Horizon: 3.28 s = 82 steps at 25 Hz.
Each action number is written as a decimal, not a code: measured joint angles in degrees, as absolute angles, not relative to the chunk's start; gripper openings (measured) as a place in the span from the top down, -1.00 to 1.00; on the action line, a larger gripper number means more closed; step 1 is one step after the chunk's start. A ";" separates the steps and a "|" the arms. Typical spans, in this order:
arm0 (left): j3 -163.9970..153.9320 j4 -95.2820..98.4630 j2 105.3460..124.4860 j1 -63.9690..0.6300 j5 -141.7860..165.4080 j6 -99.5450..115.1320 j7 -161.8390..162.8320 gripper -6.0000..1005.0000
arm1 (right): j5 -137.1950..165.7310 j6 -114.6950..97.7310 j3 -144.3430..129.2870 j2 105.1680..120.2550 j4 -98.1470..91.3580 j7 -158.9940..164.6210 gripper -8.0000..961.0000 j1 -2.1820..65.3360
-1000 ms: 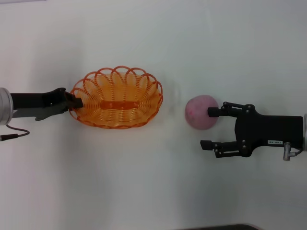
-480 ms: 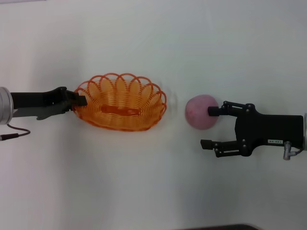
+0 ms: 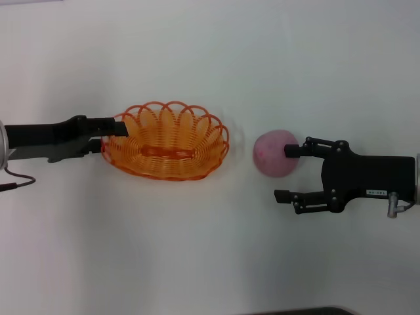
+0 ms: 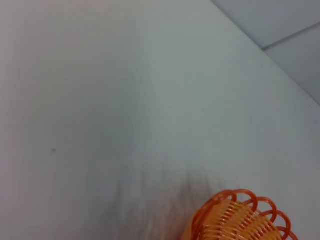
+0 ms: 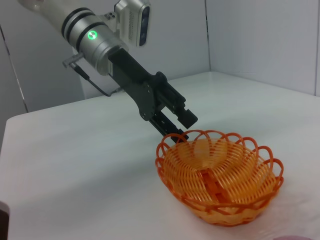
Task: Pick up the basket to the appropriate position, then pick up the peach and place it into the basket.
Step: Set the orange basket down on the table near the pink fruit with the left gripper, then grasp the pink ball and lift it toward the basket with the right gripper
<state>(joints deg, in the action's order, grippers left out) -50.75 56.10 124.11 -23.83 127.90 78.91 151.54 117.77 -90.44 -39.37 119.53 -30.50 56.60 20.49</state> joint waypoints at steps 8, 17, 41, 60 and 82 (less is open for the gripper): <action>-49.48 55.73 124.08 -23.63 127.88 78.93 150.12 -0.59 | 117.73 -90.43 -39.37 119.53 -30.29 56.57 -0.95 20.48; -45.57 54.08 123.98 -23.46 122.88 80.37 131.82 -0.78 | 117.68 -90.34 -39.37 119.53 -30.19 56.51 -0.95 20.53; -39.68 50.43 123.61 -21.34 119.43 89.06 83.71 -0.77 | 117.68 -89.73 -39.29 119.53 -29.71 55.10 -0.95 20.66; -31.83 48.70 124.04 -11.95 123.14 96.05 66.34 -0.77 | 117.69 -89.74 -39.28 119.53 -29.70 55.02 -0.95 20.40; -30.97 47.43 123.94 -11.97 124.62 96.07 66.37 -0.77 | 118.39 -97.67 -39.79 117.80 -40.55 80.79 -0.95 20.84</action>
<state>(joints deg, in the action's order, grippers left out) -30.97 47.43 123.94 -11.97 124.62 96.07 66.37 118.39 -97.67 -39.79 117.80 -40.55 80.79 20.84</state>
